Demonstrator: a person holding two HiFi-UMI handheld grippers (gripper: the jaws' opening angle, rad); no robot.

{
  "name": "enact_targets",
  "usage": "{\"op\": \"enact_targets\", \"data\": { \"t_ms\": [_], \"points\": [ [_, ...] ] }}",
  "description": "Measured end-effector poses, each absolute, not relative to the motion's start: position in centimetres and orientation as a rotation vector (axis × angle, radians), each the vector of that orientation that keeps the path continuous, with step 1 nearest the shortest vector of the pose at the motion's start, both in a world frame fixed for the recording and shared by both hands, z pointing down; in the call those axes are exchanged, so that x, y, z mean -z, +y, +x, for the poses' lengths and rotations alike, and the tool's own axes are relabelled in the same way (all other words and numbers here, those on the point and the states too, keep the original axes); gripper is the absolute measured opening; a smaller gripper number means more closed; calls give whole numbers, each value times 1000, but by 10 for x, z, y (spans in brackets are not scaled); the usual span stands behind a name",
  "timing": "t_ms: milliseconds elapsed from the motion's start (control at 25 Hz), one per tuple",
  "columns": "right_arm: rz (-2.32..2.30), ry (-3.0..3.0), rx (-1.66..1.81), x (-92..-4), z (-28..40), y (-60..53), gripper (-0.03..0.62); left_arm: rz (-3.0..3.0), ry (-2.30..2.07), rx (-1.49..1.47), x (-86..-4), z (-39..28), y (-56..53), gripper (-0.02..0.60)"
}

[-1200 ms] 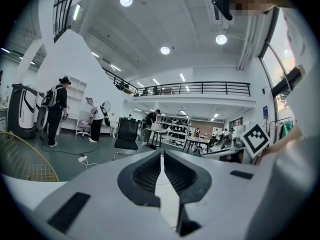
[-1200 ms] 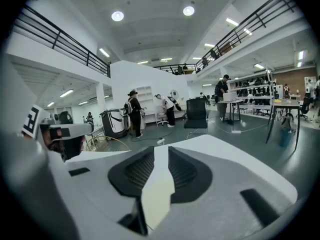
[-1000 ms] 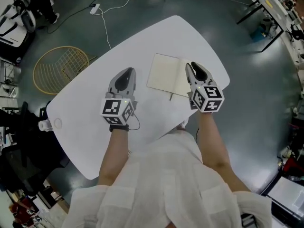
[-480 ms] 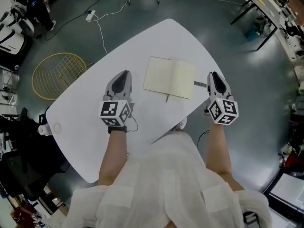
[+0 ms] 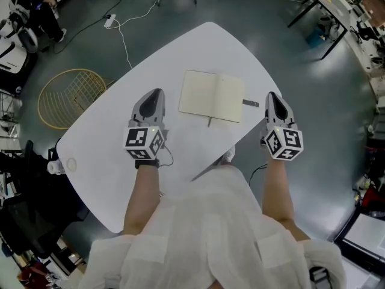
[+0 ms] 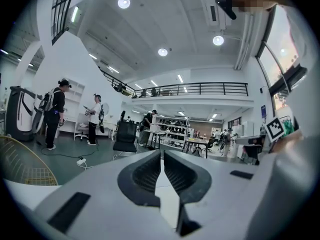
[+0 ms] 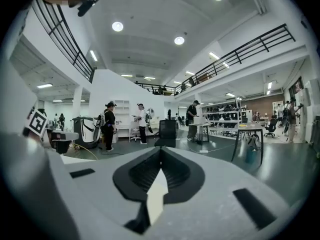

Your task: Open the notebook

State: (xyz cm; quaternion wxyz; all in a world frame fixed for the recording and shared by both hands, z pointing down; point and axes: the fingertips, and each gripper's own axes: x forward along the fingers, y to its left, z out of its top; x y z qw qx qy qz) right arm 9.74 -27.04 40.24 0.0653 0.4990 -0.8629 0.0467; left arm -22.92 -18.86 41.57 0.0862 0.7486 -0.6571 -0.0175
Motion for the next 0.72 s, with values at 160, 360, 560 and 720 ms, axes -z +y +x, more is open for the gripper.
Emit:
{"op": "enact_targets", "data": {
  "t_ms": [160, 360, 560, 720],
  "points": [
    [1499, -2578, -117, -403, 97, -269, 5, 2228, -1959, 55, -415, -230, -188, 20],
    [1490, -2550, -105, -405, 97, -267, 2, 2217, -1961, 67, -417, -230, -187, 20],
    [1479, -2563, -111, -406, 91, -266, 2, 2214, -1959, 69, -421, -232, -185, 20],
    [1474, -2557, -108, -405, 91, -265, 2, 2209, -1959, 69, -420, -231, -184, 20]
  ]
}}
